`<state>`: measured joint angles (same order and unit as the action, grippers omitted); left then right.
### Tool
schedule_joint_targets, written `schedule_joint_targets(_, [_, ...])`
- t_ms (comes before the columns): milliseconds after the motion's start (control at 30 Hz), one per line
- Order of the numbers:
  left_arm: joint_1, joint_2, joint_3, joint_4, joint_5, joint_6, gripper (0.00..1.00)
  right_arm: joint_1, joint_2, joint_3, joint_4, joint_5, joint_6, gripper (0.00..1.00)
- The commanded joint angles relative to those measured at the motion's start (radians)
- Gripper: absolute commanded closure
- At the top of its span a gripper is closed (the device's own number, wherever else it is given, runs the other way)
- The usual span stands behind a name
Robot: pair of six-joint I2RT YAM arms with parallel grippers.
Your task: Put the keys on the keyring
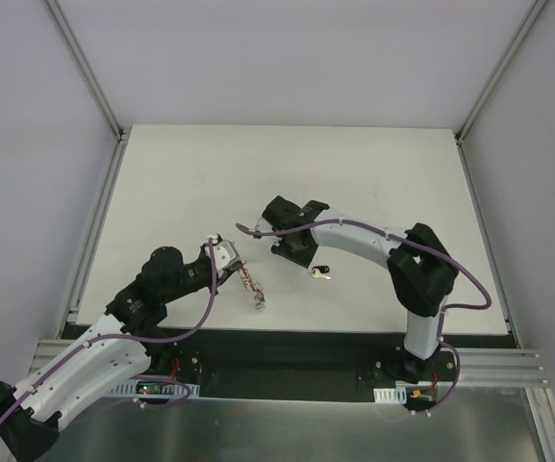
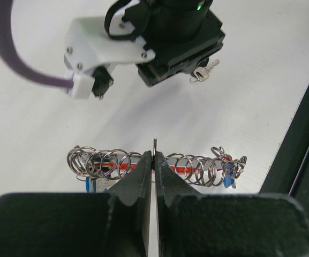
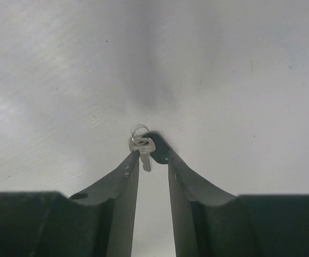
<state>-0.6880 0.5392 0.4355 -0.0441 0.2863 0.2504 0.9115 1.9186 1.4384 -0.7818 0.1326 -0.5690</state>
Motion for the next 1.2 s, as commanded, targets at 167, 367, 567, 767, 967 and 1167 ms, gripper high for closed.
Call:
schedule_joint_targets(167, [-0.005, 0.002, 0.026, 0.053, 0.011, 0.0, 1.0, -0.016, -0.159, -0.199, 0.159, 0.001, -0.08, 0.68])
schedule_joint_targets(367, [-0.005, -0.008, 0.025, 0.053, 0.007, -0.014, 1.0, 0.013, -0.13, -0.211, 0.205, 0.018, -0.118, 0.68])
schedule_joint_targets(567, [-0.005, -0.016, 0.023, 0.055, -0.002, -0.019, 1.0, 0.041, -0.089, -0.191, 0.196, 0.033, -0.144, 0.68])
schedule_joint_targets(767, [-0.007, -0.013, 0.023, 0.055, -0.006, -0.019, 1.0, 0.055, -0.07, -0.207, 0.182, 0.064, -0.152, 0.68])
schedule_joint_targets(967, [-0.005, -0.008, 0.026, 0.053, -0.006, -0.02, 1.0, 0.058, -0.058, -0.223, 0.191, 0.09, -0.163, 0.69])
schedule_joint_targets(1167, [-0.007, -0.012, 0.026, 0.053, -0.009, -0.023, 1.0, 0.061, -0.043, -0.223, 0.19, 0.105, -0.178, 0.71])
